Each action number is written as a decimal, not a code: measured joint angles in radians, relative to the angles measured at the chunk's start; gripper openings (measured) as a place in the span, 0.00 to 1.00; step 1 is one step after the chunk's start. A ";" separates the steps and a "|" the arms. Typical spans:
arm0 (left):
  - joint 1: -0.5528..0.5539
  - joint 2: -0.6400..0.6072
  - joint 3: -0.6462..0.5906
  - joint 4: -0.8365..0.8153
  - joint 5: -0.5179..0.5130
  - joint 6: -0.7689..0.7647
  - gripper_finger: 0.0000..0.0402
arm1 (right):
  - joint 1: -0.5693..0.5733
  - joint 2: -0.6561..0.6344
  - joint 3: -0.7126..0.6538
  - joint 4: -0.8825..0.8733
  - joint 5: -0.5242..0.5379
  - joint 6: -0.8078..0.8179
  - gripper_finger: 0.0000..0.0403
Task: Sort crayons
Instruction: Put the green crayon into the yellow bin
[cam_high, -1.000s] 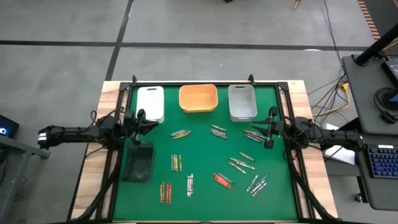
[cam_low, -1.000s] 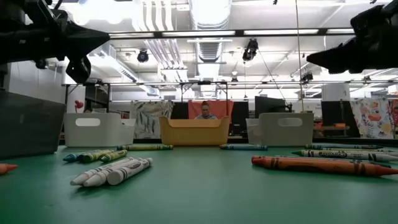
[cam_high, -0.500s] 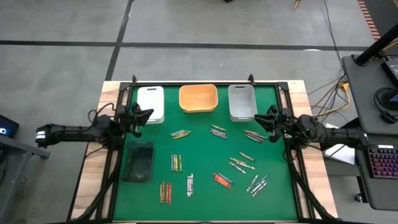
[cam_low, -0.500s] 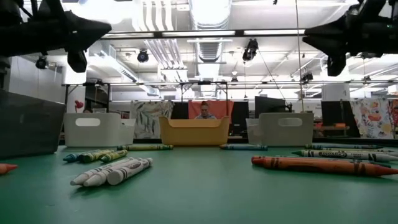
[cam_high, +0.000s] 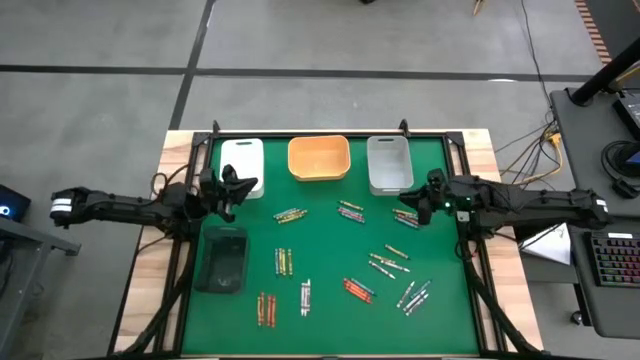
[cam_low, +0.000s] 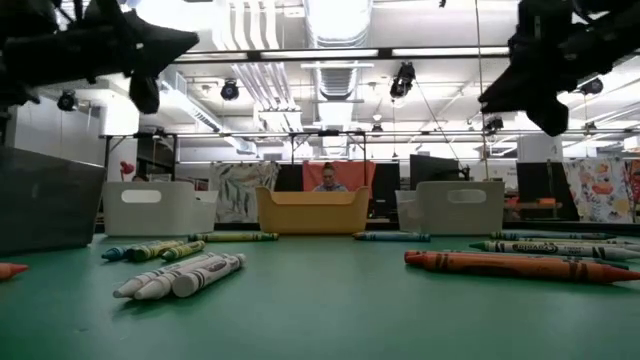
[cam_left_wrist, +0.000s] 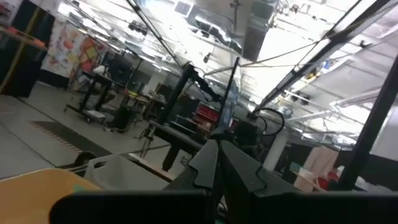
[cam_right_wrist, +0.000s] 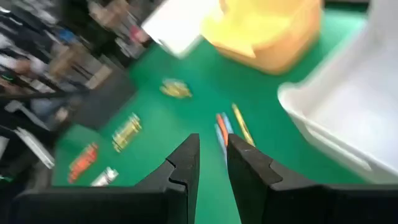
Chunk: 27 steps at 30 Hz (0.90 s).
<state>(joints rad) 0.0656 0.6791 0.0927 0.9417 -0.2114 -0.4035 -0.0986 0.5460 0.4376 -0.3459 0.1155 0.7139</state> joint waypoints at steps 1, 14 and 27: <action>-0.003 0.029 0.025 0.001 0.013 0.007 0.00 | 0.000 0.018 0.022 -0.030 -0.017 0.010 0.17; -0.028 0.296 0.333 -0.461 0.046 0.062 0.00 | 0.032 0.254 0.166 -0.197 -0.269 0.138 0.17; -0.092 0.291 0.385 -0.592 0.038 0.055 0.00 | 0.191 0.442 0.209 -0.324 -0.277 0.292 0.17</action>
<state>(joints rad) -0.0260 0.9697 0.4780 0.3501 -0.1734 -0.3484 0.0924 0.9881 0.6465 -0.6698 -0.1619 1.0062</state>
